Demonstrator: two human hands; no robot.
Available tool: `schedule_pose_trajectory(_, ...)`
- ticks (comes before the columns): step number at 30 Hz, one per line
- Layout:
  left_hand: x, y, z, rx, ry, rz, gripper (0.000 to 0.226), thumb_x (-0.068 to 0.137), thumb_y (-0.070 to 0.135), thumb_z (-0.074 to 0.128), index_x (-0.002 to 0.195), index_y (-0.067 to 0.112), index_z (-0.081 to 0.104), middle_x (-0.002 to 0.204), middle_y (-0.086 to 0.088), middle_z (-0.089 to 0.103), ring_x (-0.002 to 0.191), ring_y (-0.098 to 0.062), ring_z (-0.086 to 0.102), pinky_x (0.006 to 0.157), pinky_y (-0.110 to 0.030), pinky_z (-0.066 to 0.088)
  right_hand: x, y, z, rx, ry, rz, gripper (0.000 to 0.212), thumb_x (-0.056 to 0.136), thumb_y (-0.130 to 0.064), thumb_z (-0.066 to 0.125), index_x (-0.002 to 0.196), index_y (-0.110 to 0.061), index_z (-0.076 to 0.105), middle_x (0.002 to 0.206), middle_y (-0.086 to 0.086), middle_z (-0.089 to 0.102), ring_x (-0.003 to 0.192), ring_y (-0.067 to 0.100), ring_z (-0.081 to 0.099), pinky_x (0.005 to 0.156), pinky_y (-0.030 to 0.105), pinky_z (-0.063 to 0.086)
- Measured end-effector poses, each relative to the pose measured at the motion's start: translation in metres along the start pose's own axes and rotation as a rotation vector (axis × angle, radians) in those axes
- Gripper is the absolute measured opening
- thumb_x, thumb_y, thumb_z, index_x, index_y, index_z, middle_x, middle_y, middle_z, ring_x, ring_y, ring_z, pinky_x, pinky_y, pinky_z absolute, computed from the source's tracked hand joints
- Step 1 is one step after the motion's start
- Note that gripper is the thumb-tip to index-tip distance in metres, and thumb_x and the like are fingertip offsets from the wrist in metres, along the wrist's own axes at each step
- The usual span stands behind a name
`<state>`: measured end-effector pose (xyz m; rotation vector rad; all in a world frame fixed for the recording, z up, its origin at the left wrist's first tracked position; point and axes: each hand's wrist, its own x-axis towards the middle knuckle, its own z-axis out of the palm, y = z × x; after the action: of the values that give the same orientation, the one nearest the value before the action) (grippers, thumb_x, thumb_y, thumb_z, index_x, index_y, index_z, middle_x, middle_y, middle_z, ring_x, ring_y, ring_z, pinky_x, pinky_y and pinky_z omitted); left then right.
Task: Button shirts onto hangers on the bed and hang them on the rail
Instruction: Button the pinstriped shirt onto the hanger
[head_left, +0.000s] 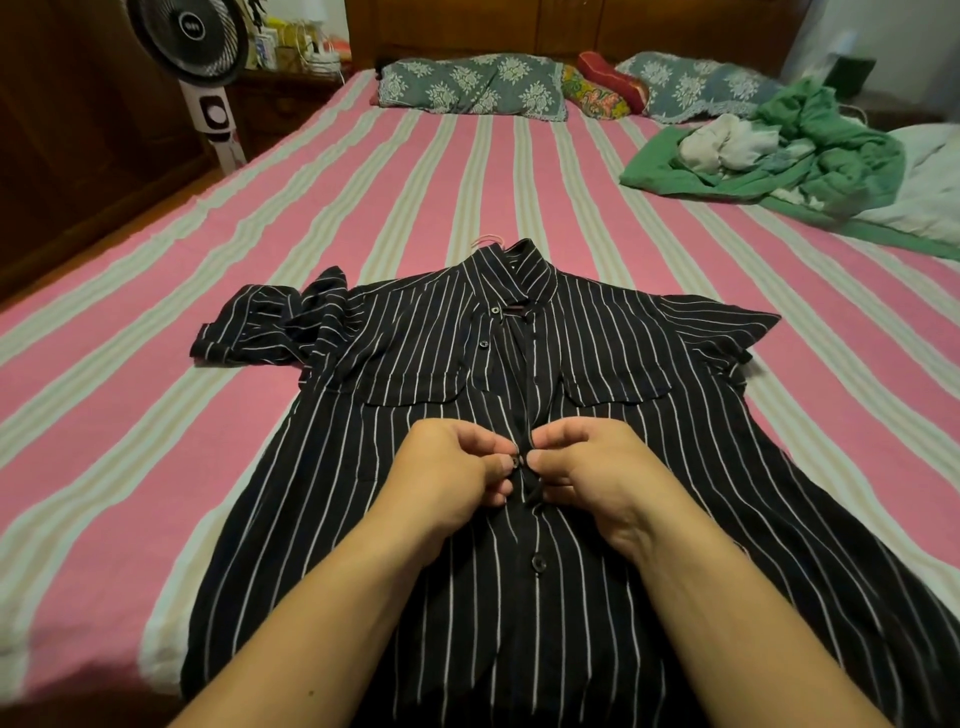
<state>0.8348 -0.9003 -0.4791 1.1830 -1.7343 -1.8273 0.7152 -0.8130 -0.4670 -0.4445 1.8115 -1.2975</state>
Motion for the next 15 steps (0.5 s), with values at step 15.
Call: schedule_pose_trajectory(15,0.001,-0.0013,0.0011,0.088,0.034,0.034,0.015,0.09,-0.007,0.068,0.087,0.007,0.071,0.063,-0.004,0.07,0.06,-0.015,0.067,0.064,-0.031,0.06,0.0012,0.0002,-0.0023,0.072,-0.051,0.021,0.017,0.089,0.011,0.063,0.093,-0.004,0.068,0.086,0.015,0.07,0.077,0.023,0.07,0.071,0.032,0.061)
